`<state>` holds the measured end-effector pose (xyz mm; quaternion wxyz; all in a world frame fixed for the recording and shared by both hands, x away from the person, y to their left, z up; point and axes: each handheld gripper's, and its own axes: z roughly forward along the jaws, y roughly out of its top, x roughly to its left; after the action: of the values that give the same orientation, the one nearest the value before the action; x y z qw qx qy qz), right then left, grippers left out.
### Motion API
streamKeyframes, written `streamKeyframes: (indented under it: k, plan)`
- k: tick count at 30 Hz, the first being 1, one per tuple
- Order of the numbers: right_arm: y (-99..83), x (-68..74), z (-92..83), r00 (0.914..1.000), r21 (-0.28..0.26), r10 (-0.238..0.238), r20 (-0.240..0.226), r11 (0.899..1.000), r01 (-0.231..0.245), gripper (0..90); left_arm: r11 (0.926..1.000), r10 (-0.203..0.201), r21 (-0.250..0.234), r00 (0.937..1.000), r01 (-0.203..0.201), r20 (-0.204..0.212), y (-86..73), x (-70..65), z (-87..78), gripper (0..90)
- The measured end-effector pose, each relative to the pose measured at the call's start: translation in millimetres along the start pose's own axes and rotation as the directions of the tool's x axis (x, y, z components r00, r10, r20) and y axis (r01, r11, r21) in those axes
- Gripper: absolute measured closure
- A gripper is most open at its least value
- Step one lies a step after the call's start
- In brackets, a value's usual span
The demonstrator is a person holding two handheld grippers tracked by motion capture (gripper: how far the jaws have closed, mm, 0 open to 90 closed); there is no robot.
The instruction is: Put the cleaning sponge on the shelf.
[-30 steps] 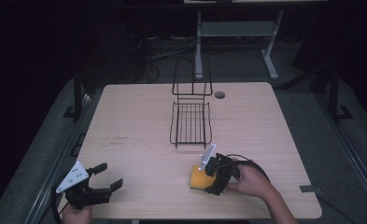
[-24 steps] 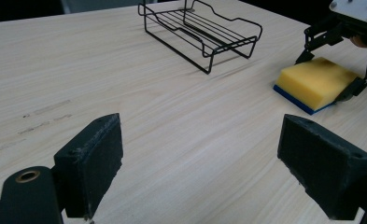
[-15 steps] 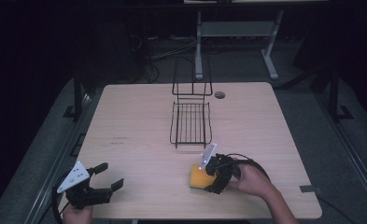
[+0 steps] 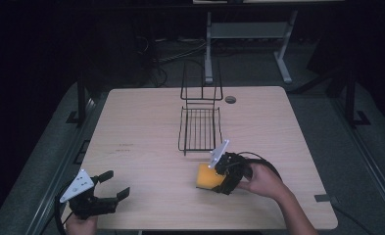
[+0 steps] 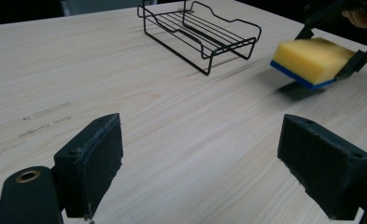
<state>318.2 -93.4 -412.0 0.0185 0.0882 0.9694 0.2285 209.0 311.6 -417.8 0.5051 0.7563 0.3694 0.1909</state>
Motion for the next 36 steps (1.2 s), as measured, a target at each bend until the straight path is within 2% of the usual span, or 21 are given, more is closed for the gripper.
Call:
streamKeyframes:
  k: [7,14,23,31,36]
  plan:
    - [12.6,-20.1,-7.9,0.9999,-0.024,0.015,-0.002,1.000,-0.015,21.4,1.0000,-0.002,-0.002,1.0000,0.002,-0.001,0.1,0.6,-0.4,13.4]
    - [25.3,-31.4,-13.3,0.9999,-0.025,0.011,0.000,1.000,-0.011,21.5,1.0000,0.001,0.001,1.0000,-0.001,-0.007,0.4,0.6,-0.3,13.4]
    - [29.8,-50.0,-18.7,0.9993,-0.047,0.039,-0.004,0.998,-0.039,21.5,1.0000,-0.001,0.003,1.0000,0.001,-0.004,0.3,1.2,0.0,13.4]
    - [37.7,-66.2,-19.7,0.9988,-0.014,0.049,0.006,0.999,-0.049,21.5,0.9999,0.013,0.009,0.9999,-0.013,-0.004,0.9,-0.8,1.1,13.4]
    - [44.6,-74.5,-17.3,0.9987,0.002,0.051,0.004,0.999,-0.051,21.5,1.0000,0.004,0.003,1.0000,-0.004,0.003,0.6,0.7,1.6,13.4]
